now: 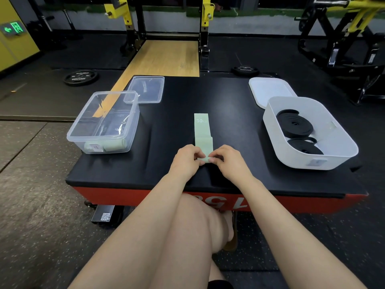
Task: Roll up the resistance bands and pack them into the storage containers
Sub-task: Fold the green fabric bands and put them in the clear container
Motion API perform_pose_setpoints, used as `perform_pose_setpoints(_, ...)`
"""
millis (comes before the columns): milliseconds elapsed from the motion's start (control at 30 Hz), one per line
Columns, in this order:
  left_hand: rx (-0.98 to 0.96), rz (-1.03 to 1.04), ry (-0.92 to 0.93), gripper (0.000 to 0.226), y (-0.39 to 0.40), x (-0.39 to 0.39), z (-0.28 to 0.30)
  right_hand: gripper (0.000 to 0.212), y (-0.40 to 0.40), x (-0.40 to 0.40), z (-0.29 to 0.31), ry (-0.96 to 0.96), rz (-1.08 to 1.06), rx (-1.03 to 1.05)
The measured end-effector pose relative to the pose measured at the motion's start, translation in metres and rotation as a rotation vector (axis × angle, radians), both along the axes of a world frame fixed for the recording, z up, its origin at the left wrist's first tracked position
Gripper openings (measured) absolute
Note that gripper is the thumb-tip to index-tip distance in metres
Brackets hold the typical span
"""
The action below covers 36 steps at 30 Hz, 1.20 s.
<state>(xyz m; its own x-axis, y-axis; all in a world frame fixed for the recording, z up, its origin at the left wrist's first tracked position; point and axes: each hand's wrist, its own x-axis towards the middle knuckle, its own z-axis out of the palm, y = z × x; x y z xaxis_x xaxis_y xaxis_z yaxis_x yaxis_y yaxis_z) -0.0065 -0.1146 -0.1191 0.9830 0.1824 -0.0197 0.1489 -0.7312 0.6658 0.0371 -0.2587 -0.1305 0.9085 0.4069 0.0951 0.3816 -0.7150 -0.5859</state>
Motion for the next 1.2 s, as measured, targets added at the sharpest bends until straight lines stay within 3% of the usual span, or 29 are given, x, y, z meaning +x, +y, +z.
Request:
perform_pose_setpoints(333, -0.009, 0.054, 0.022, 0.017, -0.002, 0.007, -0.001, 0.021, -0.003, -0.009, -0.013, -0.206, 0.007, 0.001)
perform_pose_setpoints(600, 0.055, 0.016, -0.074, 0.016, 0.0, 0.008, 0.001, 0.024, 0.003, 0.003, -0.005, -0.119, -0.006, -0.042)
perform_pose_setpoints(767, 0.103, -0.004, -0.028, 0.025, -0.001, 0.01, 0.0, 0.025, 0.005, 0.007, -0.002, -0.049, -0.014, -0.026)
perform_pose_setpoints(1000, 0.082, 0.029, -0.019, 0.017, -0.003, 0.013, -0.002, 0.031, 0.006, -0.003, -0.005, -0.063, 0.0, 0.022)
perform_pose_setpoints(1200, 0.076, 0.024, -0.012, 0.017, -0.002, 0.008, -0.001, 0.023, 0.007, -0.007, -0.006, -0.033, -0.063, 0.132)
